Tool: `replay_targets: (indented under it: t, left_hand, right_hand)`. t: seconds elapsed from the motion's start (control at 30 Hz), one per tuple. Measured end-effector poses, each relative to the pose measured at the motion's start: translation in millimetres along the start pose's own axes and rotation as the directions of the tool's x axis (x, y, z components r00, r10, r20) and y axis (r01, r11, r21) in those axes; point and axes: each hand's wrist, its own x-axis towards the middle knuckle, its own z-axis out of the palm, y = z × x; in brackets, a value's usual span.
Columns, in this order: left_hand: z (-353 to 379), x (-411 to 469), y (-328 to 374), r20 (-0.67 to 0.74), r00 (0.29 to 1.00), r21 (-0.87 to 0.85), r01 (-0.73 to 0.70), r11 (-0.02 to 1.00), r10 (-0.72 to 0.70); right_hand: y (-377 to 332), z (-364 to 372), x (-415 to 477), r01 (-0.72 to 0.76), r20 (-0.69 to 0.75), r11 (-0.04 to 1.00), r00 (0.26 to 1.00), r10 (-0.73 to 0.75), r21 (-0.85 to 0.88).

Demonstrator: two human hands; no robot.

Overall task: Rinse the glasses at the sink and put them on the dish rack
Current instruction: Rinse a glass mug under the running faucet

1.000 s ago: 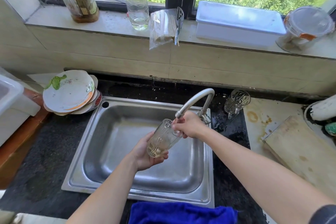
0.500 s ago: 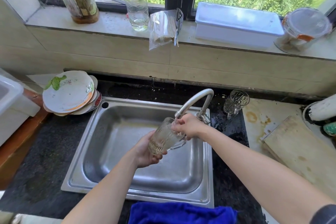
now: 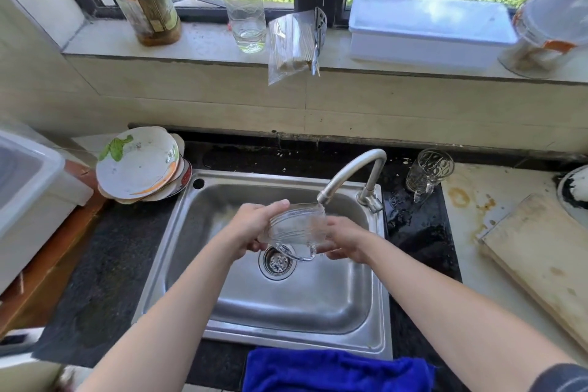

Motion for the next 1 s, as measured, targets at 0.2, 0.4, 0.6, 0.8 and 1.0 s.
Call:
replay_targets:
  t: [0.2,0.4,0.6,0.8,1.0]
  left_hand:
    - [-5.4,1.1,7.5,0.197,0.97,-0.042,0.152,0.987,-0.141]
    - [34.5,16.1,-19.2,0.044,0.994,-0.252,0.104,0.962,-0.096]
    - [49.1,29.6,-21.3,0.151,0.976,-0.271,0.192,0.943,-0.155]
    - [53.8,62.9,-13.2,0.299,0.943,-0.397,0.265,0.879,-0.149]
    - [61.0,87.3,-10.7,0.208,0.966,-0.551,0.247,0.797,-0.156]
  right_hand:
    - [-19.1,2.3,-8.2,0.182,-0.005,0.982,0.983,-0.183,-0.051]
    - [-24.7,-12.8,-16.2,0.209,-0.198,0.921,0.938,-0.283,-0.328]
    - [-31.5,-25.2,-28.5,0.254,-0.17,0.554,0.781,-0.601,-0.793]
    - [-44.6,-15.8,-42.0,0.288,-0.106,0.462,0.746,-0.658,-0.839]
    - [4.9,-31.0,-43.4,0.381,0.093,0.09,0.437,-0.895,-0.92]
